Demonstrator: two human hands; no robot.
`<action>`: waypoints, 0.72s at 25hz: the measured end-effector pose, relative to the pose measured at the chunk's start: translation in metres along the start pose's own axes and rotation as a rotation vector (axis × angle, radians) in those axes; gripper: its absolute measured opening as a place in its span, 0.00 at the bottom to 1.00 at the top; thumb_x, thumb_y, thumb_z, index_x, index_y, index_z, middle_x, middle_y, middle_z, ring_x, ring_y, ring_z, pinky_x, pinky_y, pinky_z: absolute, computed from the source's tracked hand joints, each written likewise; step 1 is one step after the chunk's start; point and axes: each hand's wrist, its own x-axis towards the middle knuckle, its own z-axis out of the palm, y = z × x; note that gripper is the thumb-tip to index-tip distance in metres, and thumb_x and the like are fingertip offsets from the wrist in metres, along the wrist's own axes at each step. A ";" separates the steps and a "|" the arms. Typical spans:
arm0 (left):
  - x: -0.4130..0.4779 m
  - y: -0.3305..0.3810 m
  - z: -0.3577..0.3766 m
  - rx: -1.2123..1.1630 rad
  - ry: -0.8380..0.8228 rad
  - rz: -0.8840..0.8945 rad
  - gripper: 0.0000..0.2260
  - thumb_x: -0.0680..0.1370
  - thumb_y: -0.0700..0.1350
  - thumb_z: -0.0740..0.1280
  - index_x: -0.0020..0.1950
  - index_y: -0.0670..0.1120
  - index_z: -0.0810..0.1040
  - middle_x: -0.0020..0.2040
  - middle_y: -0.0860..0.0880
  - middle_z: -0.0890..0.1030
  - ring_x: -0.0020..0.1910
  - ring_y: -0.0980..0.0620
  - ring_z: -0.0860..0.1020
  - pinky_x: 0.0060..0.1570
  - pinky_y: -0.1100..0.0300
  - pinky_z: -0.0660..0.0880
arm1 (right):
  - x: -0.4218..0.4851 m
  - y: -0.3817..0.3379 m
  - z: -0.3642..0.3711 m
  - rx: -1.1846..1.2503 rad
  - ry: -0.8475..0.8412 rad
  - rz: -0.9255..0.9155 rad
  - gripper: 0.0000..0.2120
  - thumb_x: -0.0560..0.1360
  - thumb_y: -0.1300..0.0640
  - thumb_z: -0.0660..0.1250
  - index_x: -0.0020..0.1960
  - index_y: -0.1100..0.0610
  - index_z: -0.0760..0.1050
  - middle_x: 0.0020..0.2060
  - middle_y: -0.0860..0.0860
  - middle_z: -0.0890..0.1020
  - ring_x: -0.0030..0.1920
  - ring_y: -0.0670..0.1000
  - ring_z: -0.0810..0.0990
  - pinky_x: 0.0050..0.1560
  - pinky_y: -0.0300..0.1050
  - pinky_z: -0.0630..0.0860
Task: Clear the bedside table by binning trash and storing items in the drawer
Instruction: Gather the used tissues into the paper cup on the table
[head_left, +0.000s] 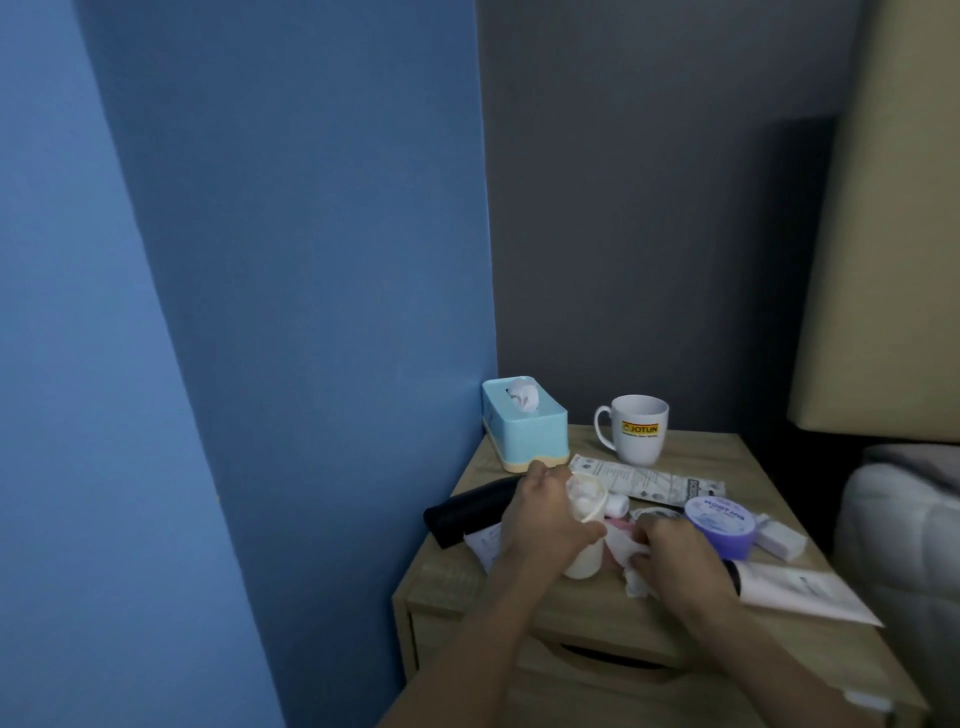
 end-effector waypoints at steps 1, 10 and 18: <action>-0.001 -0.002 -0.002 0.017 -0.010 0.006 0.27 0.69 0.51 0.73 0.65 0.46 0.71 0.64 0.47 0.71 0.62 0.47 0.73 0.57 0.53 0.73 | -0.001 0.001 -0.001 -0.016 0.028 -0.026 0.10 0.71 0.58 0.66 0.52 0.54 0.76 0.50 0.53 0.81 0.51 0.51 0.78 0.50 0.43 0.75; -0.012 -0.011 -0.003 -0.052 -0.079 -0.015 0.38 0.61 0.57 0.77 0.68 0.51 0.68 0.65 0.48 0.72 0.65 0.47 0.71 0.62 0.51 0.72 | -0.016 0.021 -0.020 -0.003 0.042 -0.079 0.16 0.68 0.55 0.69 0.55 0.54 0.76 0.51 0.55 0.80 0.53 0.55 0.77 0.53 0.47 0.74; -0.033 -0.009 -0.011 -0.030 0.023 0.050 0.41 0.65 0.51 0.77 0.73 0.58 0.60 0.72 0.49 0.64 0.70 0.46 0.66 0.66 0.46 0.69 | -0.042 0.024 -0.040 -0.003 0.135 -0.173 0.16 0.71 0.55 0.67 0.59 0.55 0.74 0.54 0.55 0.78 0.57 0.57 0.74 0.54 0.49 0.72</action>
